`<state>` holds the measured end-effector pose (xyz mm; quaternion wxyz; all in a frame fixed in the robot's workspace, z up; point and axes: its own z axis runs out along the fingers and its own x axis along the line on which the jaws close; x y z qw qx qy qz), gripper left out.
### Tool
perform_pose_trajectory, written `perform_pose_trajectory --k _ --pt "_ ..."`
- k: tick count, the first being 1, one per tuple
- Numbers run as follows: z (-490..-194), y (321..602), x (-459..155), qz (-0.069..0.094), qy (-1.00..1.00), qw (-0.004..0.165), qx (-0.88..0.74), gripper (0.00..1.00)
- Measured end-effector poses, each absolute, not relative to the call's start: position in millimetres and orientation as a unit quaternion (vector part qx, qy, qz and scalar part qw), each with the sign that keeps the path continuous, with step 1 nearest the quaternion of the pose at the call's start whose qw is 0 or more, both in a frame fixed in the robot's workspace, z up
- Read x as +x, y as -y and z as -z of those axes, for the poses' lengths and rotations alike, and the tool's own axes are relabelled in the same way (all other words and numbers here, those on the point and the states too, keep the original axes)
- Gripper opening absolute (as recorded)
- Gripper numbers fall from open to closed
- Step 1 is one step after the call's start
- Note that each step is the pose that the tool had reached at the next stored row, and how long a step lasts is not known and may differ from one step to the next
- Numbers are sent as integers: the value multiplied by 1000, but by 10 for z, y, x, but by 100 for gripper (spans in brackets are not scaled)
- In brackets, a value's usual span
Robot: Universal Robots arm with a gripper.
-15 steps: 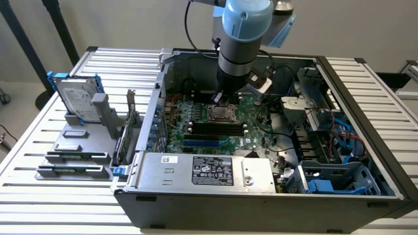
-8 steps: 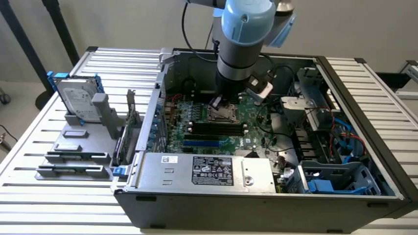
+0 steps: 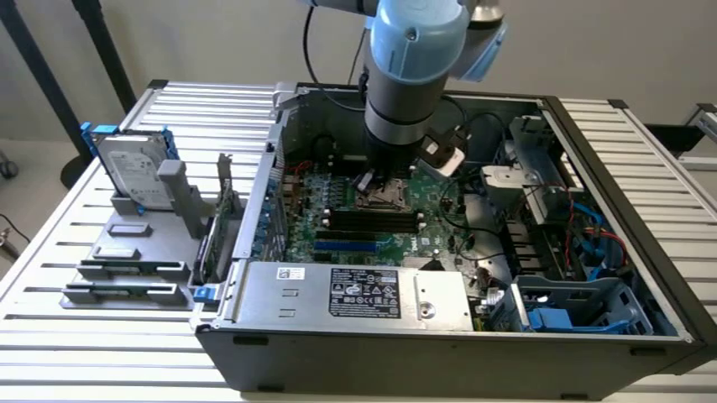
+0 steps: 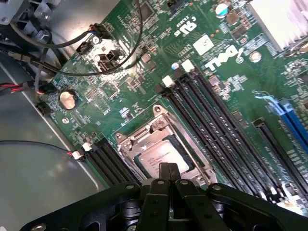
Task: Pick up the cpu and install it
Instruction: 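Install the first cpu locking lever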
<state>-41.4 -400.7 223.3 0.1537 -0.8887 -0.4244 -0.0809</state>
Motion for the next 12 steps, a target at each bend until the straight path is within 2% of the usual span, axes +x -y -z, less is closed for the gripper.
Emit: perform_pose_trajectory --k 12 --pt "-2415 4261 -557 81 424 155 -889 11"
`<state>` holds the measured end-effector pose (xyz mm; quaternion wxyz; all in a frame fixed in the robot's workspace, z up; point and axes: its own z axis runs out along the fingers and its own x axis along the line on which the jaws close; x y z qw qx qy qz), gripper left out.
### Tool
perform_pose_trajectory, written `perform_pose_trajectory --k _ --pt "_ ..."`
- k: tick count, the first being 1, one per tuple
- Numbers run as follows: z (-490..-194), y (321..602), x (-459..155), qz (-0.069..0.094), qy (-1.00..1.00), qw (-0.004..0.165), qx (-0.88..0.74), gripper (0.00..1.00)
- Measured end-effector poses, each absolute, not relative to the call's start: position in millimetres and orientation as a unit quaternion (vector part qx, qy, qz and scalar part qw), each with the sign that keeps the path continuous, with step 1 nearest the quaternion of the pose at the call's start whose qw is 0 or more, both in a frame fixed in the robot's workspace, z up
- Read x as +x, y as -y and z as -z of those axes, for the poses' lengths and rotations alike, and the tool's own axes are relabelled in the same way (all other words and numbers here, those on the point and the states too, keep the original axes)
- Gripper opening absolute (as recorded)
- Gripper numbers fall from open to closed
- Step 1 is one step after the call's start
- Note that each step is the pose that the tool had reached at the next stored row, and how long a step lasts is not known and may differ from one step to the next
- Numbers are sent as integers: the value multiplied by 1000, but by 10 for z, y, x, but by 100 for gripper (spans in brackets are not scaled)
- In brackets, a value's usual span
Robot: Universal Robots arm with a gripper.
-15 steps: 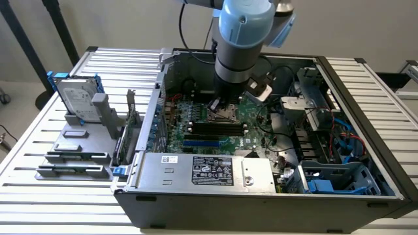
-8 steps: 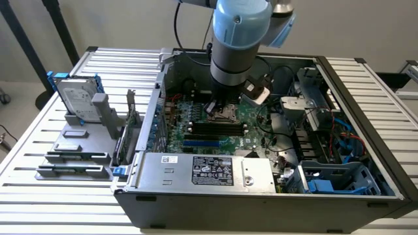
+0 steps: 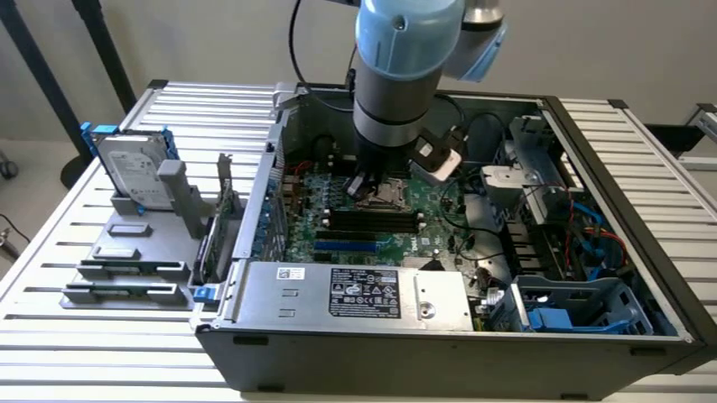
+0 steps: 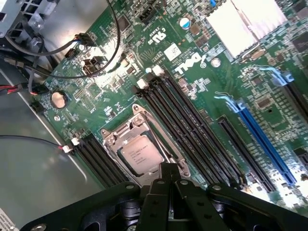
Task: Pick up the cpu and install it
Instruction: 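Install the first cpu locking lever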
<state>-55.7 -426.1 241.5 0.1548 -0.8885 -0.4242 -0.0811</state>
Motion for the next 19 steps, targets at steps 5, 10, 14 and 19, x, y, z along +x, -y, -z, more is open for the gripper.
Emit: perform_pose_trajectory --k 5,10,14,19 --pt "-2439 4304 -652 79 424 158 -889 11" --pt "-2438 4304 -714 76 423 162 -888 11" --pt "-2424 4304 -736 76 422 164 -888 11" --pt "-2373 4304 -745 79 422 170 -887 11"
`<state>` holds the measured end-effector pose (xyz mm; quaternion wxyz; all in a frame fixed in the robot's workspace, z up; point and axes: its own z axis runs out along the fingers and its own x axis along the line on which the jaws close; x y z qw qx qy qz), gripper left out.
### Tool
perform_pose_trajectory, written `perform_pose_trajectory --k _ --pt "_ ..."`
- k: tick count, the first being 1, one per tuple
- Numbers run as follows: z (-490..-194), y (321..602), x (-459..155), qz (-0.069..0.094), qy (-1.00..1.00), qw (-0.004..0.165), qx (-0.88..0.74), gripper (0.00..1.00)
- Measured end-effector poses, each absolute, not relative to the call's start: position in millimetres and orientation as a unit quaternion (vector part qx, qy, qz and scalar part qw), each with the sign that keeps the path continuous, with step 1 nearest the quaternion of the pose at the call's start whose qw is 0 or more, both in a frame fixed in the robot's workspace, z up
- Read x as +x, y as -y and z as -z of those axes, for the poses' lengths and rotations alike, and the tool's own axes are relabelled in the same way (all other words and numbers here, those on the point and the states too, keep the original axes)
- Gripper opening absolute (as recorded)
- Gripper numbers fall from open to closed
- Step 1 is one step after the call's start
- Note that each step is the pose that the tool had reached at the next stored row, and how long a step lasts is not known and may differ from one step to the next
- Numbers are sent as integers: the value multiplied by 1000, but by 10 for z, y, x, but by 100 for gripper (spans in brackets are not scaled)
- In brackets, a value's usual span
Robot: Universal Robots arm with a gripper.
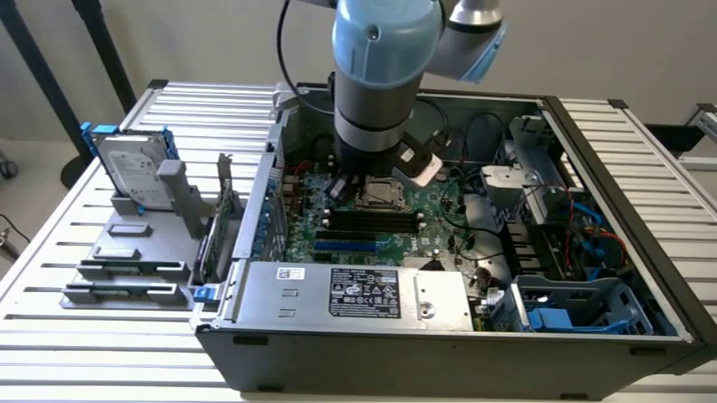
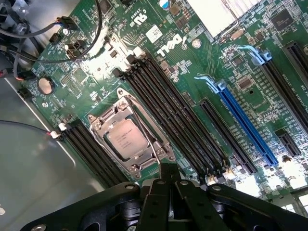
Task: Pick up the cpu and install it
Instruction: 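Install the first cpu locking lever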
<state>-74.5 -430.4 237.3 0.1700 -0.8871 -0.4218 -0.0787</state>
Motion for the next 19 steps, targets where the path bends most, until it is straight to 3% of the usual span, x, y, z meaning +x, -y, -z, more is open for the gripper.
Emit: perform_pose_trajectory --k 19 --pt "-2088 4294 -822 81 421 175 -886 11"
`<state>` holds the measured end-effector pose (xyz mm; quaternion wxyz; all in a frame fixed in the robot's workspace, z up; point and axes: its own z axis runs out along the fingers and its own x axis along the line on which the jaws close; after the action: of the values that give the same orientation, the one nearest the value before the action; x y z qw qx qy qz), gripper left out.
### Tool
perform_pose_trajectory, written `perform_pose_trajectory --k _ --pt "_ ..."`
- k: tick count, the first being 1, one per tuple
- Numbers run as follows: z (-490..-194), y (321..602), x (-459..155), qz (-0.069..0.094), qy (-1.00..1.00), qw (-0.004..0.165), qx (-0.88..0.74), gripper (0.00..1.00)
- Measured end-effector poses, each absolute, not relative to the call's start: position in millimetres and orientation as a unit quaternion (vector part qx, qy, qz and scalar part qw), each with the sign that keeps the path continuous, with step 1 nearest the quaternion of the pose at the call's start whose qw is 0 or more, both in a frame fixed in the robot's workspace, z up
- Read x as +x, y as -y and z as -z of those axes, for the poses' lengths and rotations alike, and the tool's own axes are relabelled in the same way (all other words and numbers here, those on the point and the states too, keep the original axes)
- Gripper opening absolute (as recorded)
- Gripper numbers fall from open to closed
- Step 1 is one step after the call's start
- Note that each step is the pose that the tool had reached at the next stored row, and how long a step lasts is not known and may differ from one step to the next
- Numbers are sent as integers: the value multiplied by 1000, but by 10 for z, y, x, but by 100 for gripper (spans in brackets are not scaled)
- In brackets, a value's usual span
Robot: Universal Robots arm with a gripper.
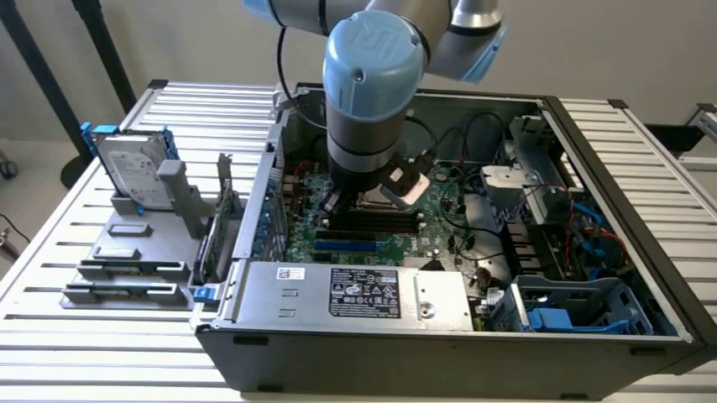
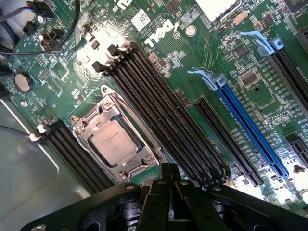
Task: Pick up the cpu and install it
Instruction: 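Install the first cpu locking lever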
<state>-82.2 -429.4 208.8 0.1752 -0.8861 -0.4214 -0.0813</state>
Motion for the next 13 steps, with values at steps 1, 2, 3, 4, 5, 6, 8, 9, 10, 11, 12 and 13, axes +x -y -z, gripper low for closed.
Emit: perform_pose_trajectory --k 1,2,3,4,5,6,8,9,10,11,12,13 --pt "-2083 4290 -823 81 421 175 -886 11" --pt "-2079 4285 -824 81 421 175 -886 11" --pt "-2077 4279 -825 81 421 175 -886 11" --pt "-2074 4273 -826 81 421 175 -886 11" --pt "-2070 4266 -828 81 421 175 -886 11" --pt "-2066 4260 -830 81 421 175 -886 11" --pt "-2058 4247 -837 81 421 175 -886 11" --pt "-2053 4239 -840 81 421 175 -886 11" --pt "-2049 4232 -841 81 421 175 -886 11" --pt "-2045 4226 -842 81 421 175 -886 11" --pt "-2042 4220 -842 81 421 175 -886 11" --pt "-2039 4217 -842 81 421 175 -886 11"
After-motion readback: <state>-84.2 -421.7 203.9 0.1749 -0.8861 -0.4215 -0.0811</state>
